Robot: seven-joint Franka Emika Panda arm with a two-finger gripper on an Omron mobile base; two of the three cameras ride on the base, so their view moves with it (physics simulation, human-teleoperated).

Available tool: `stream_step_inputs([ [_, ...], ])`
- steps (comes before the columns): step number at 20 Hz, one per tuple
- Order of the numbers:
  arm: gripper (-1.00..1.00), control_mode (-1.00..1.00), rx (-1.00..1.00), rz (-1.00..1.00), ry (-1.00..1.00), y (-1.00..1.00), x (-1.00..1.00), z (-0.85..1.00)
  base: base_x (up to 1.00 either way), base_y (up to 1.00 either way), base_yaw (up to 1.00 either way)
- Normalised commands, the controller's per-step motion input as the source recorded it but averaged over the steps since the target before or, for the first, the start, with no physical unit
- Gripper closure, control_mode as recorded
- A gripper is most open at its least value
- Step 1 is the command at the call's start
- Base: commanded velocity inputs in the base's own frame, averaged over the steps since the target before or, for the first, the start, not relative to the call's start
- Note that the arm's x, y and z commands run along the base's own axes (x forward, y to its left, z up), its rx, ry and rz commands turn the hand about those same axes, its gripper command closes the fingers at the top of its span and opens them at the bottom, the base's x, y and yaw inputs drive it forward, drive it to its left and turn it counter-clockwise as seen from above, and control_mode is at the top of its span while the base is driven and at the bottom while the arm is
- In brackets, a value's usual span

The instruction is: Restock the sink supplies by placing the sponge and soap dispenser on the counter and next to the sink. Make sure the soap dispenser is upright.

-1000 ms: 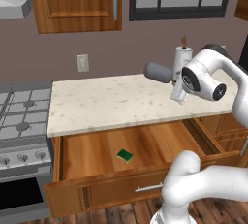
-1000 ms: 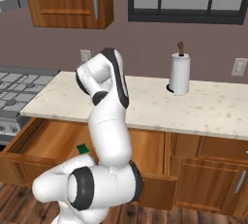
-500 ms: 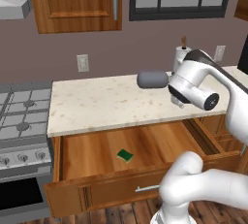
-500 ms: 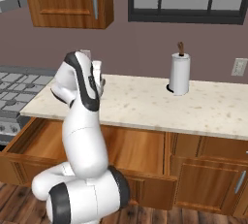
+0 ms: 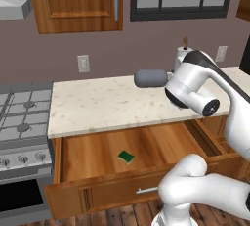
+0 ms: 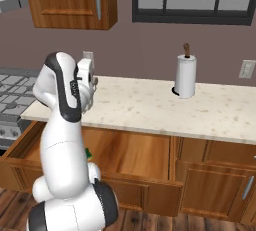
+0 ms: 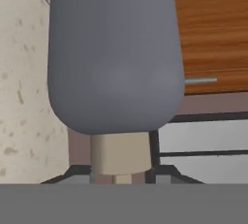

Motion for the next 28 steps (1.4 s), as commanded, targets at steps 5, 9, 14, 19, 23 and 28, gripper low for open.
stream_step_inputs([
  [5,1.00,1.00,0.00,0.00,0.00,0.00,0.00,0.00,-0.17,0.00,-0.01],
  [9,1.00,1.00,0.00,0.00,0.00,0.00,0.00,0.00,-1.00,-0.16,-0.05],
  [14,1.00,1.00,0.00,0.00,0.00,0.00,0.00,0.00,-0.92,-0.53,-0.20],
  [19,1.00,1.00,0.00,0.00,0.00,0.00,0.00,0.00,-0.34,-0.24,-0.71],
  [23,1.00,1.00,0.00,0.00,0.00,0.00,0.00,0.00,-0.04,0.00,-0.84],
  [28,1.00,1.00,0.00,0.00,0.00,0.00,0.00,0.00,0.00,0.00,-0.88],
])
